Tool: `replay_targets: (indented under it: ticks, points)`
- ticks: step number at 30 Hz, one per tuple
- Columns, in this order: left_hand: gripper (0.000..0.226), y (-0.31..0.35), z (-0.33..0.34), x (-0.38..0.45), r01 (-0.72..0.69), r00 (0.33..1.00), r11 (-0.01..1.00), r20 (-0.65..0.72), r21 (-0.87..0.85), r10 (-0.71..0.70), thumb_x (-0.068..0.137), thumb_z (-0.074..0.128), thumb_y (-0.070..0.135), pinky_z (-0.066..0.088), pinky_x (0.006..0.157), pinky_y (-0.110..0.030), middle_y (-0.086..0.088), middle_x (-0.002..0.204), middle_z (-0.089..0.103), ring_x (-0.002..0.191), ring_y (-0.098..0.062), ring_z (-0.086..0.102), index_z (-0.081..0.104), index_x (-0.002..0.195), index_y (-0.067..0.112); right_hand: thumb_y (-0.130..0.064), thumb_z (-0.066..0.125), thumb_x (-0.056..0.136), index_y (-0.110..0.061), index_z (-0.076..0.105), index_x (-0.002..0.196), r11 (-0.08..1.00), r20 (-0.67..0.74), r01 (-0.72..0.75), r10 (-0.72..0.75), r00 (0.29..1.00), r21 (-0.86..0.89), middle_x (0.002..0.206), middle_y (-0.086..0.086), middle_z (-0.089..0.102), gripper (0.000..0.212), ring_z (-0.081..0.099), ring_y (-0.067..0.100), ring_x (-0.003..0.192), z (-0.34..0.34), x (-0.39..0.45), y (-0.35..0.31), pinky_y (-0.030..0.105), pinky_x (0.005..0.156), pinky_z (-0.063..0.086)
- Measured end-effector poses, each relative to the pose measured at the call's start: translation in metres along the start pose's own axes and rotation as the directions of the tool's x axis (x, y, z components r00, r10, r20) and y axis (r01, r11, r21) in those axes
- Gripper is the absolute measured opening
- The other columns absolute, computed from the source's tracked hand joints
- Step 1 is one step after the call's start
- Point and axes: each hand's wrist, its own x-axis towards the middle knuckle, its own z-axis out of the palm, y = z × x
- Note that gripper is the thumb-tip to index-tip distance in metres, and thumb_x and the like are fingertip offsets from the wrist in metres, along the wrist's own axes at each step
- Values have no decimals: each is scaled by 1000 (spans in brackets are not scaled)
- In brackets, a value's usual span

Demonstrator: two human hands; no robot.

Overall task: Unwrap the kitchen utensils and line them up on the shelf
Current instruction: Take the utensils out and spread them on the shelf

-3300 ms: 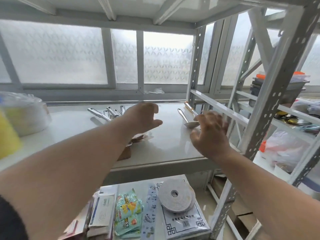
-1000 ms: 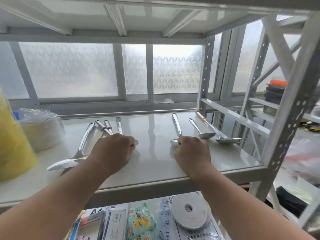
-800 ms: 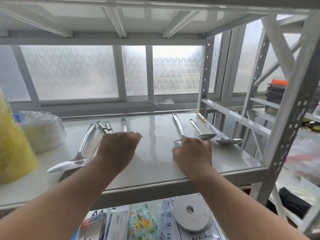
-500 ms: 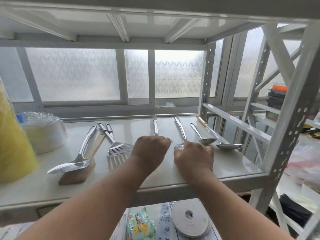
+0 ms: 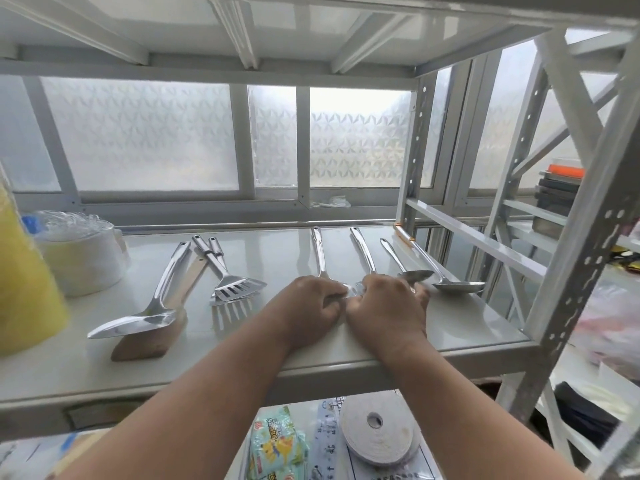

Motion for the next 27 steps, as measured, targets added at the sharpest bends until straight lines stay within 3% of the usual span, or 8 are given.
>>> replay_targets:
  ticks: [3, 7, 11, 17, 20, 22, 24, 27]
  points:
    - [28, 2, -1, -2, 8, 1000, 1000, -4, 23, -8, 91, 59, 30, 53, 98, -35, 2, 111, 78, 108, -17, 67, 77, 111, 21, -37, 48, 80, -21, 68, 95, 999, -23, 31, -31, 999, 13, 100, -2, 70, 30, 58, 25, 112, 0, -1, 0, 52, 112, 21]
    - [53, 7, -12, -9, -32, 999, 987, -7, 156, 33, 91, 60, 42, 42, 116, -38, 4, 146, 65, 135, -17, 55, 68, 140, 24, -30, 56, 78, -21, 73, 105, 981, -128, 189, -182, 975, 46, 108, -5, 71, 34, 58, 18, 118, 1, -4, -1, 47, 111, 22]
    - [51, 2, -44, -31, -87, 994, 946, -32, 314, 102, 88, 61, 36, 44, 114, -39, 4, 138, 69, 128, -20, 61, 68, 137, 22, -30, 58, 77, -27, 72, 114, 912, -161, 410, -404, 901, 4, 121, -10, 71, 40, 56, 12, 127, 1, -7, -13, 47, 109, 23]
    - [45, -29, -125, -75, 247, 969, 790, -136, 561, -207, 82, 51, 48, 51, 100, -42, 3, 124, 72, 117, -24, 65, 69, 118, 27, -37, 60, 80, -26, 69, 121, 822, -161, 565, -550, 820, 73, 129, -9, 68, 44, 55, 12, 129, 3, -16, -87, 44, 108, 25]
    - [62, -51, -153, -104, 403, 886, 703, -58, 586, -459, 84, 51, 61, 45, 109, -45, 3, 144, 63, 133, -23, 56, 59, 141, 37, -42, 56, 79, -26, 65, 123, 804, -39, 593, -591, 806, 50, 126, -7, 68, 48, 58, 20, 123, 8, -21, -128, 46, 104, 33]
    - [71, -65, -160, -123, 469, 824, 688, 6, 554, -567, 79, 49, 70, 43, 113, -46, 4, 152, 57, 139, -22, 52, 57, 143, 38, -43, 51, 81, -27, 61, 124, 818, 102, 575, -571, 815, -7, 120, -3, 68, 47, 60, 25, 117, 18, -25, -149, 48, 102, 36]
    - [70, -74, -162, -137, 505, 803, 729, 59, 462, -593, 74, 52, 74, 48, 108, -42, 3, 144, 63, 131, -23, 57, 64, 129, 33, -37, 49, 87, -29, 61, 124, 824, 194, 565, -548, 813, -42, 115, 0, 70, 39, 61, 29, 112, 32, -27, -163, 46, 96, 38]
    - [68, -82, -166, -150, 454, 855, 811, 75, 370, -513, 70, 55, 73, 53, 99, -39, 3, 122, 71, 112, -21, 64, 71, 117, 25, -19, 50, 90, -31, 66, 113, 820, 137, 572, -570, 810, 30, 106, 0, 70, 31, 59, 30, 106, 49, -28, -172, 41, 84, 41]
